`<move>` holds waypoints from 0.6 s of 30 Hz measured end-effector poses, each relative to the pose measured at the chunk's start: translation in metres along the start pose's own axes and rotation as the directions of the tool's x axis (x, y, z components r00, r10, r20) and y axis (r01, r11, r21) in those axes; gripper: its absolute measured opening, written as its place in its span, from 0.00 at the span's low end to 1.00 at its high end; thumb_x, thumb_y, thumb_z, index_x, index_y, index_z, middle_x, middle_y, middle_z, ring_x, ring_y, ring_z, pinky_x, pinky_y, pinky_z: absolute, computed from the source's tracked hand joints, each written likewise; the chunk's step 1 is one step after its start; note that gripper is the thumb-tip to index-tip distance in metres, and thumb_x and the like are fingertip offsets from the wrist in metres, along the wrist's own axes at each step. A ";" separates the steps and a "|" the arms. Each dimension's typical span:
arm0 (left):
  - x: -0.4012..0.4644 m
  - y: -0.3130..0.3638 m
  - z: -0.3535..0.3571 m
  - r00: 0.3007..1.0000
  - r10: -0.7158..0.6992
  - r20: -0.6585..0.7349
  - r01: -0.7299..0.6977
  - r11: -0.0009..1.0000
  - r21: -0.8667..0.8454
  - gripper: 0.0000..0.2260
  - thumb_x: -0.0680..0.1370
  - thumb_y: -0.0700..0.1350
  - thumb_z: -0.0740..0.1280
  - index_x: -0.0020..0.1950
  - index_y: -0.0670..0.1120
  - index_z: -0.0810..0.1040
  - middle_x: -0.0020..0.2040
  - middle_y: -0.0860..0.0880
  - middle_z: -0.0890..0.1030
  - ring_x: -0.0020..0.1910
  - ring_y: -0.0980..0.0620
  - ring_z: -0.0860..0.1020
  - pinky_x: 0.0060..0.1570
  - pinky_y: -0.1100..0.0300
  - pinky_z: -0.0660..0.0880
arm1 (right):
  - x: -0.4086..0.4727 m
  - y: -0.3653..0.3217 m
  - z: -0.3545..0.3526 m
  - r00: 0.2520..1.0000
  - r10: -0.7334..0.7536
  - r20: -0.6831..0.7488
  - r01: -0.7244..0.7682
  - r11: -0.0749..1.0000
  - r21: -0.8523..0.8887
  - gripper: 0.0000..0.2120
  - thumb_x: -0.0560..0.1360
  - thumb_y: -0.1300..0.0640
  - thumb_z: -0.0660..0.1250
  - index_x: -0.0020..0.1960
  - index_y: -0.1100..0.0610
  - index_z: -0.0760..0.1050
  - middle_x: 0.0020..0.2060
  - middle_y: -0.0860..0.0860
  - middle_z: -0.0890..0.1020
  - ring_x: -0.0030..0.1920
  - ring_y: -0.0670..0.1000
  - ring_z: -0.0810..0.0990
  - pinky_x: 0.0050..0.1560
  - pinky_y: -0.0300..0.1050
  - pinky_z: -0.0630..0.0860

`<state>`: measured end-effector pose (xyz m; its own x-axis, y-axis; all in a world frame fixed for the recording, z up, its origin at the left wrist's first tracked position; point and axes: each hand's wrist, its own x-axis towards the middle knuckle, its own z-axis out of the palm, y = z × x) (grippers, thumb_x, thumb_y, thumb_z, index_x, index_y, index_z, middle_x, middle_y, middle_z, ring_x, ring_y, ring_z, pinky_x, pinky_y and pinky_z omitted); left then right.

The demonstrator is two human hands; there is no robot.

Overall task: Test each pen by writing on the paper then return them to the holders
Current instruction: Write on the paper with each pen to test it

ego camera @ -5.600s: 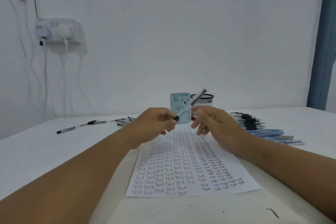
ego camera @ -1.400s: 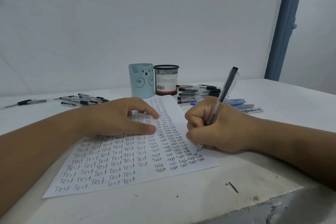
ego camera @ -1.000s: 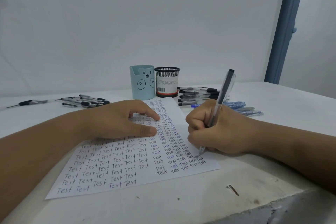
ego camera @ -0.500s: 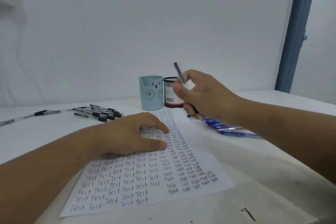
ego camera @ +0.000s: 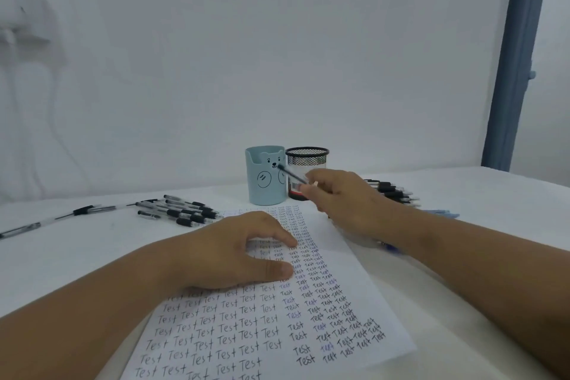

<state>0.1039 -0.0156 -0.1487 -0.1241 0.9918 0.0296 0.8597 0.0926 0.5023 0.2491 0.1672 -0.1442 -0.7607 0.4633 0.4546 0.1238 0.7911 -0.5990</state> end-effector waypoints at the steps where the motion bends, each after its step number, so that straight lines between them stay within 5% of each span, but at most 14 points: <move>1: 0.000 0.000 0.000 1.000 -0.002 -0.001 0.002 1.000 0.000 0.21 0.68 0.70 0.70 0.60 0.73 0.76 0.64 0.73 0.71 0.67 0.71 0.67 0.75 0.57 0.62 | 0.002 -0.001 -0.003 1.000 0.000 0.009 -0.001 1.000 0.027 0.05 0.84 0.51 0.60 0.53 0.51 0.73 0.33 0.51 0.75 0.33 0.49 0.69 0.36 0.45 0.68; 5: -0.001 0.001 0.001 1.000 -0.007 -0.001 0.007 1.000 0.000 0.21 0.69 0.69 0.71 0.61 0.73 0.76 0.64 0.73 0.71 0.68 0.71 0.66 0.75 0.57 0.62 | 0.013 0.003 -0.016 0.998 0.014 -0.066 -0.007 0.993 0.114 0.06 0.83 0.57 0.60 0.53 0.47 0.72 0.40 0.52 0.80 0.34 0.49 0.73 0.35 0.44 0.71; 10: -0.002 0.001 0.001 1.000 -0.008 -0.004 0.008 1.000 -0.001 0.21 0.68 0.69 0.70 0.60 0.73 0.76 0.65 0.74 0.71 0.68 0.71 0.66 0.76 0.55 0.62 | 0.015 0.027 -0.057 0.980 -0.029 -0.198 -0.027 0.961 -0.275 0.07 0.79 0.60 0.67 0.48 0.48 0.78 0.42 0.41 0.79 0.42 0.45 0.77 0.39 0.27 0.70; 13: -0.002 0.002 0.001 1.000 -0.005 -0.002 0.005 1.000 0.004 0.21 0.69 0.69 0.70 0.61 0.73 0.75 0.65 0.74 0.70 0.68 0.71 0.66 0.76 0.55 0.62 | 0.014 0.047 -0.074 0.980 0.132 -0.149 -0.185 0.881 -0.435 0.07 0.78 0.59 0.70 0.46 0.46 0.79 0.45 0.43 0.81 0.49 0.47 0.80 0.52 0.38 0.74; 18: -0.004 0.002 0.001 1.000 -0.011 -0.008 0.011 1.000 0.007 0.20 0.69 0.70 0.70 0.61 0.74 0.75 0.66 0.73 0.70 0.69 0.69 0.66 0.76 0.54 0.61 | 0.013 0.052 -0.068 0.958 0.237 -0.159 -0.285 0.819 -0.498 0.07 0.77 0.59 0.68 0.45 0.48 0.80 0.47 0.46 0.81 0.52 0.50 0.79 0.55 0.44 0.76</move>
<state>0.1060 -0.0192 -0.1485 -0.1375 0.9900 0.0307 0.8616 0.1043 0.4968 0.2888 0.2411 -0.1242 -0.5983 0.6948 0.3990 0.6353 0.7148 -0.2921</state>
